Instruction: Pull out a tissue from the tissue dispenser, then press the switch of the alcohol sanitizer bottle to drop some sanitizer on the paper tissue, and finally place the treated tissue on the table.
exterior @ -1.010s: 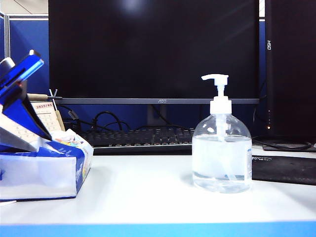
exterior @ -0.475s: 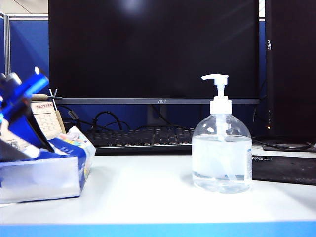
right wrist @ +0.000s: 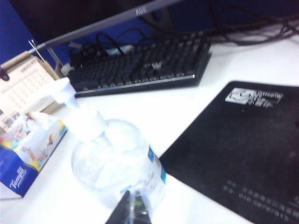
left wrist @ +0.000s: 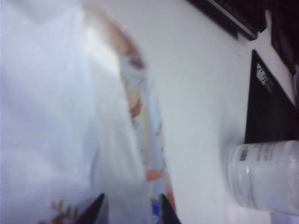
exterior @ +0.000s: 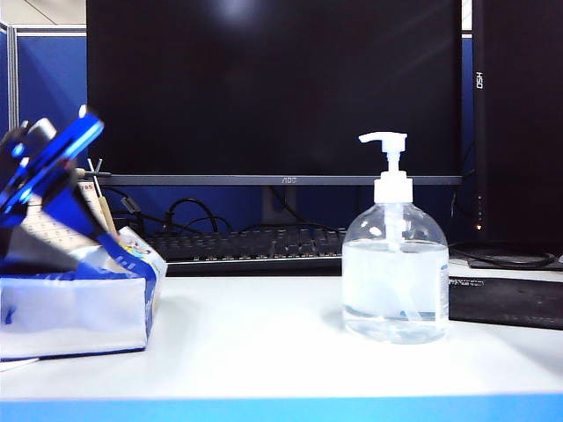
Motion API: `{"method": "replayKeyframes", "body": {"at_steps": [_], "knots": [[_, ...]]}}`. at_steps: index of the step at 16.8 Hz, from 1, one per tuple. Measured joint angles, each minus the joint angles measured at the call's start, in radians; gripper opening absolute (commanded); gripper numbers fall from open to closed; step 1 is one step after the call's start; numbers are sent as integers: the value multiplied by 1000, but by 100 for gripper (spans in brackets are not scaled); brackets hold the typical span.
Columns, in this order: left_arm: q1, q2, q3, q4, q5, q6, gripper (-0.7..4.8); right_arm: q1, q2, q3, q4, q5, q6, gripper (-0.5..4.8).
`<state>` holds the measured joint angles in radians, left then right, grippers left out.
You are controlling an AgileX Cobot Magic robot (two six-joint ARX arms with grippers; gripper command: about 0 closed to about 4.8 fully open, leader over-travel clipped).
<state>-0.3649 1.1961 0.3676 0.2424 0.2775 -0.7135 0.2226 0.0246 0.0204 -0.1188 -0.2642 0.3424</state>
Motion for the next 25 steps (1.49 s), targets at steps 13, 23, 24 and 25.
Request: {"method": "replayKeyframes", "body": {"at_steps": [13, 23, 24, 25], "knots": [[-1, 8, 31, -38, 10, 2, 149, 0, 0, 0, -27, 0, 0, -1], [-4, 51, 41, -66, 23, -2, -6, 0, 0, 0, -29, 1, 0, -1], [-4, 58, 40, -69, 21, -2, -6, 0, 0, 0, -29, 1, 0, -1], [-4, 58, 40, -72, 24, -1, -6, 0, 0, 0, -29, 1, 0, -1]]}}
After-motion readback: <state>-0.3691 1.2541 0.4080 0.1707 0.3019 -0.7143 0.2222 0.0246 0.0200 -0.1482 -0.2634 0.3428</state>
